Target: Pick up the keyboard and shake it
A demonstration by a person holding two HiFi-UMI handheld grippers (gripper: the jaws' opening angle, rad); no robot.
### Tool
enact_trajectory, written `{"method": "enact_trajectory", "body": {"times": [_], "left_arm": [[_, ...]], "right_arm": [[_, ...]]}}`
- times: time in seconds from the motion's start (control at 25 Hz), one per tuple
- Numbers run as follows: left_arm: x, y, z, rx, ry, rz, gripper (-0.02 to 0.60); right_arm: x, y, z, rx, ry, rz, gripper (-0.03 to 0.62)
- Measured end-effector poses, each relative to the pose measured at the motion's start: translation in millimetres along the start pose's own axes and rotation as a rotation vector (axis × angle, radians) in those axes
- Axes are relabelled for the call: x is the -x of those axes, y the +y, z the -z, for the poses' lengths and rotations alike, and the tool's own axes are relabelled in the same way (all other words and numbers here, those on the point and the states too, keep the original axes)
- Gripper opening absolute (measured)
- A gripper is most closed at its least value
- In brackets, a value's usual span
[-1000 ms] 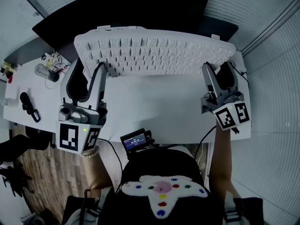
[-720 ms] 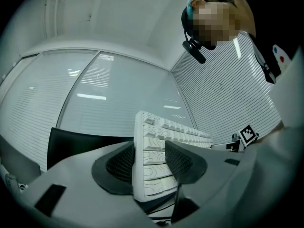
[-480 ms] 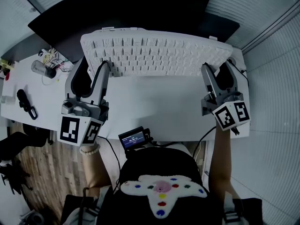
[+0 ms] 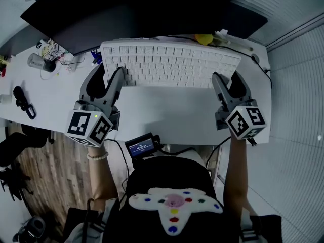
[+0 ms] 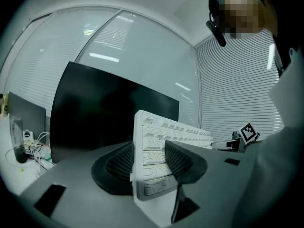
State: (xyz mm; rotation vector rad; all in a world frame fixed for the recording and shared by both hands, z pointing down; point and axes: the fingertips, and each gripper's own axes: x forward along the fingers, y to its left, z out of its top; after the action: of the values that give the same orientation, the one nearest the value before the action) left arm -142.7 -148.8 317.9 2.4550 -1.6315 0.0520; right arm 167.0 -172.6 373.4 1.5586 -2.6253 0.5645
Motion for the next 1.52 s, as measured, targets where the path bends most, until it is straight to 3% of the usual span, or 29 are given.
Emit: {"method": "enact_trajectory", "body": {"times": [0.36, 1.0, 1.52], "left_arm": [[-2, 18, 94, 0.117, 0.188, -0.023, 0.208], [-21, 38, 177, 0.344, 0.413, -0.055, 0.209], [-27, 42, 221, 0.393, 0.539, -0.069, 0.21]], "right_arm": [[-11, -11, 84, -0.062, 0.212, 0.043, 0.316], [-33, -30, 137, -0.108, 0.472, 0.088, 0.316], [-38, -41, 176, -0.161, 0.586, 0.109, 0.316]]}}
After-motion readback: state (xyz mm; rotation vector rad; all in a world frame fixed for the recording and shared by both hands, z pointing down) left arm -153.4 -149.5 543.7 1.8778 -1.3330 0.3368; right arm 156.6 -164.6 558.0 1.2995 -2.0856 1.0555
